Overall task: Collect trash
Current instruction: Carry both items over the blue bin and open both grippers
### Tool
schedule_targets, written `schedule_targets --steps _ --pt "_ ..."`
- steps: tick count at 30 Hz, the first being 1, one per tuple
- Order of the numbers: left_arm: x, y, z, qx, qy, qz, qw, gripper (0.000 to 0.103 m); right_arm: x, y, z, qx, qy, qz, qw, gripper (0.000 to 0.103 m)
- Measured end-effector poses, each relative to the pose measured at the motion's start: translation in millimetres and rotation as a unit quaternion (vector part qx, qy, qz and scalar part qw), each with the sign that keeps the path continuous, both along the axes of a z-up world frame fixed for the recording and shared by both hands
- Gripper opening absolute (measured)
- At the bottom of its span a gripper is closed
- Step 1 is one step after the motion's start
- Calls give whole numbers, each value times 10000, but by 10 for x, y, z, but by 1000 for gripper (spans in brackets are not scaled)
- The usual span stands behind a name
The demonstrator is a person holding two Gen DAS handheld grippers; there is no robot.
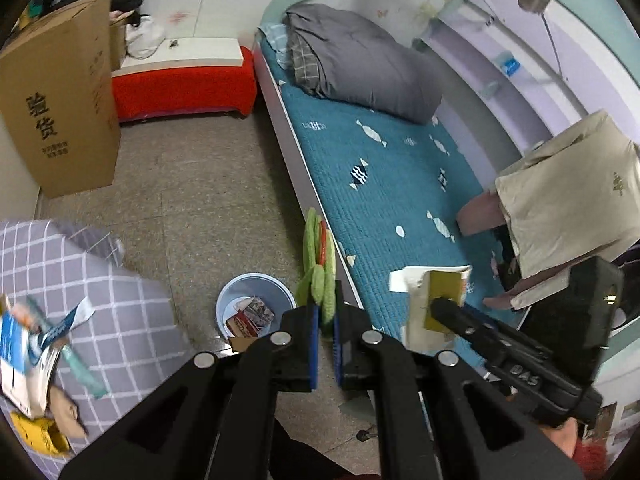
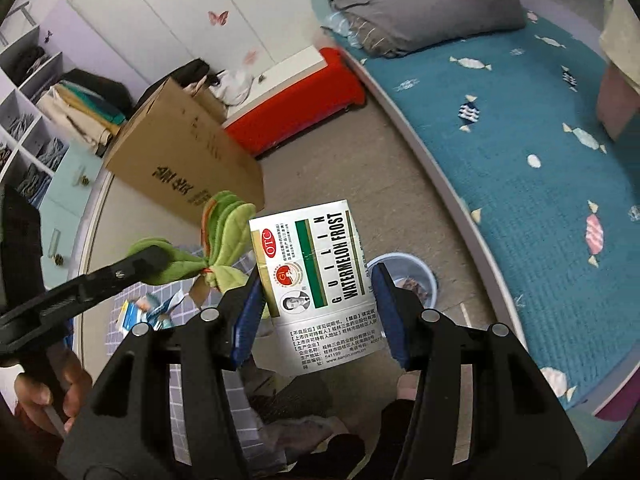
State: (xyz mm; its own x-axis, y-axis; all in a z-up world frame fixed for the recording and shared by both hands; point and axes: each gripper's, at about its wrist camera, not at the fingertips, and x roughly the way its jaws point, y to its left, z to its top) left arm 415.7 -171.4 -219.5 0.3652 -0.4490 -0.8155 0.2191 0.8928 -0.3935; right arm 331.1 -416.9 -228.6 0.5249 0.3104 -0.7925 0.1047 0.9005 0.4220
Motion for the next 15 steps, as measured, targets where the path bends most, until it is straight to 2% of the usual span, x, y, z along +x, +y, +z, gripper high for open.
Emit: schedule_targets --steps 4,5,6,8,15 --pt "213 -207 -77 22 72 -34 10000 8 95 -215 32 14 -35 -96 9999 52" --pt "276 -252 -105 2 144 -96 9999 19 116 -233 28 16 -32 -100 9999 52" --pt "322 -285 -133 27 213 -156 9996 41 137 -257 22 13 -26 -101 9999 52" --pt "391 -351 -163 231 174 -61 9996 64 177 -301 -1 32 6 -100 9999 52" --pt "395 -313 -191 264 266 152 9992 65 245 -292 -49 59 48 86 9999 53"
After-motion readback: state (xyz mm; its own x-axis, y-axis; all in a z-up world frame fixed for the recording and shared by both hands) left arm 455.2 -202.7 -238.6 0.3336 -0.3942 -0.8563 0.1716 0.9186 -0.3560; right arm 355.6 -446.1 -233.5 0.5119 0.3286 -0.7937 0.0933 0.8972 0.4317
